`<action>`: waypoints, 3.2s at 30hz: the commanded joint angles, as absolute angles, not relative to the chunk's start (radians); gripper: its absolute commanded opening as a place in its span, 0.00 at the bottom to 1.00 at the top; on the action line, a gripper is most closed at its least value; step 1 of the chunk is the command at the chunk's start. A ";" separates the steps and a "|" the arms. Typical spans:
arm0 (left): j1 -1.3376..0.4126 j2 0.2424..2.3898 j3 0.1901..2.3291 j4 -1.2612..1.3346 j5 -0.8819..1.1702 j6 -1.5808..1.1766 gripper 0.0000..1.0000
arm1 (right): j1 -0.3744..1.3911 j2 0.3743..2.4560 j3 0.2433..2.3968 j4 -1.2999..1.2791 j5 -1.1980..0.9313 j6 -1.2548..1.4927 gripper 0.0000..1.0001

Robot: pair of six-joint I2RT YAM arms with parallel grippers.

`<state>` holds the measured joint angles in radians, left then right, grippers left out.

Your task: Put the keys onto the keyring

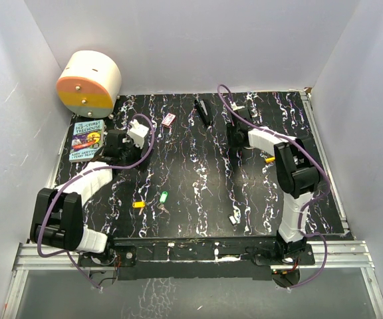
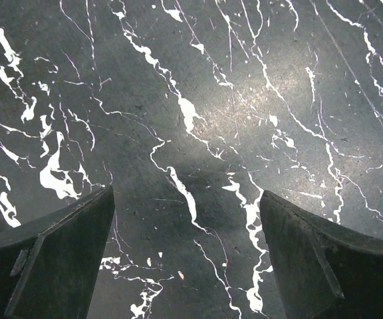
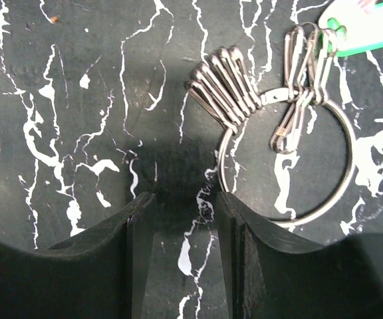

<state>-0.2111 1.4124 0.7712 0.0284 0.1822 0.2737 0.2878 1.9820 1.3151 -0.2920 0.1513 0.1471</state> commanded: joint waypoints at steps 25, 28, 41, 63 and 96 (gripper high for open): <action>-0.207 1.342 0.761 0.034 0.173 0.279 0.89 | 0.265 2.010 1.329 -0.266 0.154 0.092 0.21; -0.206 1.345 0.764 0.036 0.172 0.278 0.89 | 0.265 2.031 1.339 -0.304 0.128 0.097 0.17; -0.206 1.358 0.774 0.035 0.169 0.273 0.89 | 0.264 1.956 1.322 -0.314 -0.153 0.212 0.07; -0.205 1.348 0.767 0.044 0.165 0.269 0.89 | 0.173 1.718 1.256 -0.276 -0.428 0.374 0.22; -0.206 1.359 0.756 0.053 0.158 0.272 0.89 | 0.213 2.029 1.457 -0.443 -0.056 0.264 0.31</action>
<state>-0.2111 1.3800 0.7670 0.0429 0.1631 0.2695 0.2058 2.0083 1.4021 -0.4564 -0.0952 0.2661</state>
